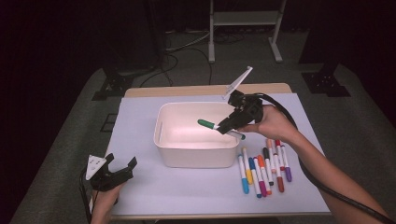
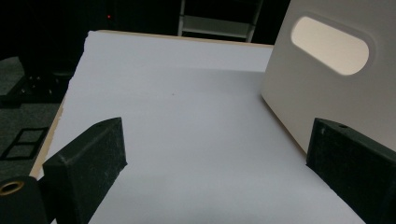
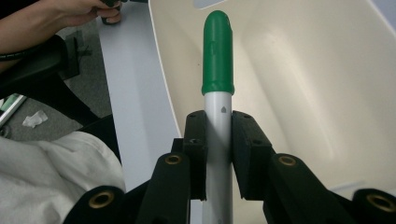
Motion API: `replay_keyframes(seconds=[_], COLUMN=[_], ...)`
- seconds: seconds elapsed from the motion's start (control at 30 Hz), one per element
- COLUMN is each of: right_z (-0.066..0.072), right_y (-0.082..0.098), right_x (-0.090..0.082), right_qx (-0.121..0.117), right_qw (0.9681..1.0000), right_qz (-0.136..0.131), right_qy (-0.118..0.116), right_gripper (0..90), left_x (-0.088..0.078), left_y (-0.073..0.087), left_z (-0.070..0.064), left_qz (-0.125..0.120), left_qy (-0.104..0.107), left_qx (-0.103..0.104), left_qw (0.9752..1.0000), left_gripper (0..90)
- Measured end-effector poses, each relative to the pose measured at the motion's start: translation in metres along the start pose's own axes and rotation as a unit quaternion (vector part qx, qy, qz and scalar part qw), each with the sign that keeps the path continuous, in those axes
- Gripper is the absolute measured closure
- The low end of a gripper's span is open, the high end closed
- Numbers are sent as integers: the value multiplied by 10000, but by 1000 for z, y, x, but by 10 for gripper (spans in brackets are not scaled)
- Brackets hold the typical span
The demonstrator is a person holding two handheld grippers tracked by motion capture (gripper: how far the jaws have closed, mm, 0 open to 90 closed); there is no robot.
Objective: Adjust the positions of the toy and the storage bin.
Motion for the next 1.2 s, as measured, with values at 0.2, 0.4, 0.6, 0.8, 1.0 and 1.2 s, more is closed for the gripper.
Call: replay_keyframes(seconds=[0.2, 0.4, 0.6, 0.8, 1.0, 1.2], right_z=[-2, -5, -5, -7, -9, -10], right_y=[-6, -10, -12, -10, -7, -6], right_x=[26, 48, 70, 91, 105, 116], right_qx=[-79, -178, -276, -315, -328, -400], right_qw=[9997, 9989, 9970, 9943, 9921, 9903], right_qz=[218, 398, 708, 995, 1173, 1296], right_qy=[-88, -187, -159, -234, -291, -306], right_gripper=[759, 759, 758, 758, 758, 758], left_x=[1, 1, 1, 1, 1, 1], left_y=[0, 0, 0, 1, 2, 2], left_z=[1, 1, 0, 0, 1, 0], left_qz=[-8, 1, 5, 23, 27, 40], left_qy=[-3, 2, 10, 14, 2, 20], left_qx=[7, 28, 24, 40, 22, 38], left_qw=[10000, 10000, 10000, 10000, 10000, 10000], left_gripper=[34, 34, 34, 34, 34, 34])
Point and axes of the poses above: each handheld gripper's, and its own axes: x roughly forward along the jaws, y roughly out of its underside, z roughly to its left, the point moved 8 cm from there along x, roughly forward along the jaws, and after that the axes turned 5 degrees about -z, right-handed, at the moved point
